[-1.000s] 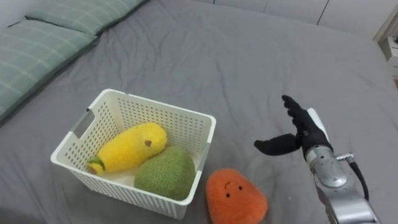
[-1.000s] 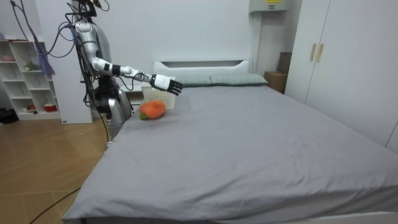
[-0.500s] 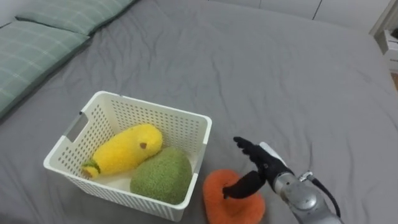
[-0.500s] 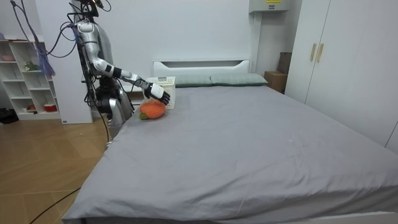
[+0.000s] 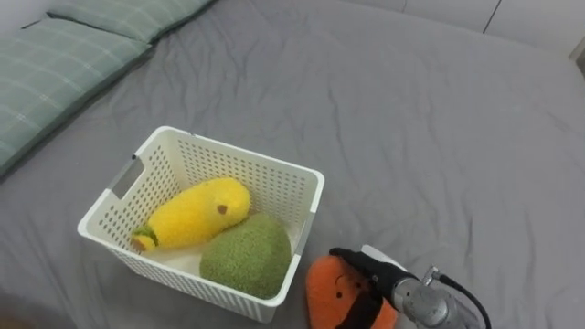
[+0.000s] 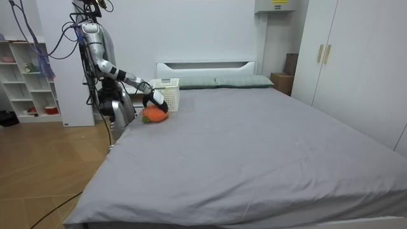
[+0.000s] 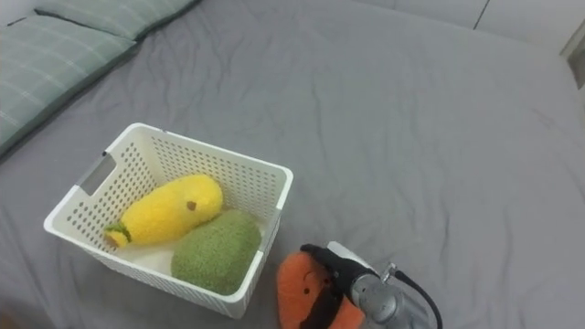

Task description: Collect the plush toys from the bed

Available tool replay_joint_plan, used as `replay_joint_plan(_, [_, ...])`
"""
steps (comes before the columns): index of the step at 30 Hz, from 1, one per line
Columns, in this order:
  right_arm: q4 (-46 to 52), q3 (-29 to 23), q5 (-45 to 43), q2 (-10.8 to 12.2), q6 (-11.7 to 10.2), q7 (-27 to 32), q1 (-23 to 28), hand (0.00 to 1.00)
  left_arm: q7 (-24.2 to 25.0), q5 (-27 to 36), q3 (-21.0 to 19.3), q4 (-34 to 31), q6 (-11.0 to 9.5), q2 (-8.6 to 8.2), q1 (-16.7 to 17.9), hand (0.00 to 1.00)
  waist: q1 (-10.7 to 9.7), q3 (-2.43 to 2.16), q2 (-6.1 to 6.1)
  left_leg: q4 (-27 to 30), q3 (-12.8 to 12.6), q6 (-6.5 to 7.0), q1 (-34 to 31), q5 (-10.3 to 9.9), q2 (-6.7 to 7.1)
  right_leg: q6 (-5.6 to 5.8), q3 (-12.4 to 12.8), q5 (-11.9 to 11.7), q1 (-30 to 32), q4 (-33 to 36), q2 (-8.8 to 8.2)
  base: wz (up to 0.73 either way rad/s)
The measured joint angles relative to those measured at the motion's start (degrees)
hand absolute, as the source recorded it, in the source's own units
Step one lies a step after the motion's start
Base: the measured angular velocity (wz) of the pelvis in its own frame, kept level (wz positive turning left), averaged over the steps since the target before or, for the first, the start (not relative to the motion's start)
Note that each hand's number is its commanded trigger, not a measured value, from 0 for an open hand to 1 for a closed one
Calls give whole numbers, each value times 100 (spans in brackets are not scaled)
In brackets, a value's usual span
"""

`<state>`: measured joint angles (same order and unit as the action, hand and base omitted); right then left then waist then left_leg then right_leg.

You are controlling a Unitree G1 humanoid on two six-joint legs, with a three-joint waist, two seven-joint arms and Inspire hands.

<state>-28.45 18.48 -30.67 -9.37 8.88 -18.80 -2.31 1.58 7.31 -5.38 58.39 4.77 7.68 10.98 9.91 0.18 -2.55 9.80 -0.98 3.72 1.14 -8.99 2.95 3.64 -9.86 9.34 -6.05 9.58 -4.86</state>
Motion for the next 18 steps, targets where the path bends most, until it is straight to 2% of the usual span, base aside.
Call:
replay_joint_plan(7, [-75, 5, -554, 7, -4, 6, -2, 0, 2, -10, -10, -30, -6, -8, 8, 0, 39, 20, 14, 7, 122, 1, -50, 0, 23, 0, -130, 0, 7, -1, -18, 8])
replay_joint_plan(9, [-205, 13, -606, 14, -3, 94, -1, 100, -6, -7, -7, -68, -6, -19, 12, 0, 115, 19, 12, 7, 119, 1, -46, 0, 29, 0, -129, 0, 1, 0, -17, 0])
replay_joint_plan(18, [-384, 31, -1270, 108, 2, 543, -24, 100, -107, -7, -1, -122, -7, -49, 119, 0, 158, 31, 24, 68, 189, 3, -44, -5, 50, 1, -165, 0, -65, -11, -21, 4])
